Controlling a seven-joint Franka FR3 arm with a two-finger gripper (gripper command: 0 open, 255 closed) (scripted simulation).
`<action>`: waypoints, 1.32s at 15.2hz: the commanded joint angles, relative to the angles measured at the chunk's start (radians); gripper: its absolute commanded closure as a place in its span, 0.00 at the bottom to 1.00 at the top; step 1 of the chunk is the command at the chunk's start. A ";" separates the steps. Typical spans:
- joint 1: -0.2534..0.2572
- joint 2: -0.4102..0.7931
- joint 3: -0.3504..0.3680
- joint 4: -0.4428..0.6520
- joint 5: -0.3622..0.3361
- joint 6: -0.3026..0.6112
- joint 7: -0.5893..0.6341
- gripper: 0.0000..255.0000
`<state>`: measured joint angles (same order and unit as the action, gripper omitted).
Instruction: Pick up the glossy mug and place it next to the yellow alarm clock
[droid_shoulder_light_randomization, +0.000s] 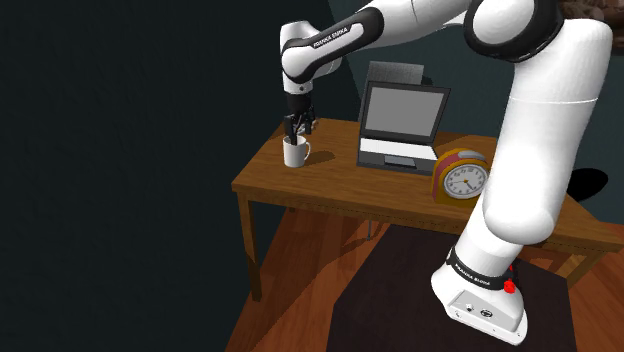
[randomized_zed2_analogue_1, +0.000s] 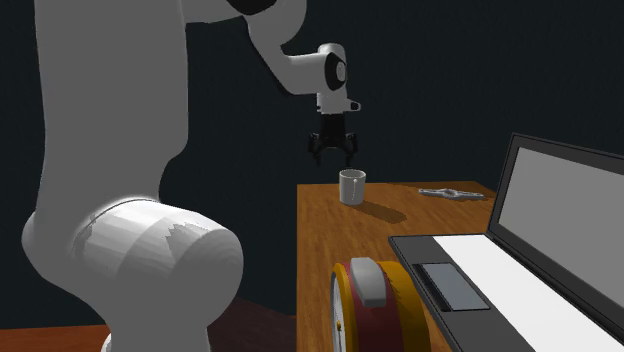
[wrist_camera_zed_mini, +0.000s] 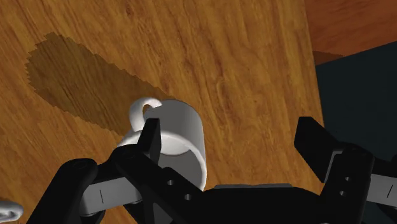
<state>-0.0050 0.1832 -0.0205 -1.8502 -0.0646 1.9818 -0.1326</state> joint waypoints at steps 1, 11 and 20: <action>-0.003 0.079 -0.002 0.078 0.003 0.007 -0.001 0.00; -0.010 0.244 -0.004 0.184 0.007 0.077 -0.001 0.00; -0.010 0.252 -0.005 0.173 0.007 0.095 -0.001 0.00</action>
<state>-0.0155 0.4348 -0.0253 -1.6770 -0.0574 2.0770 -0.1335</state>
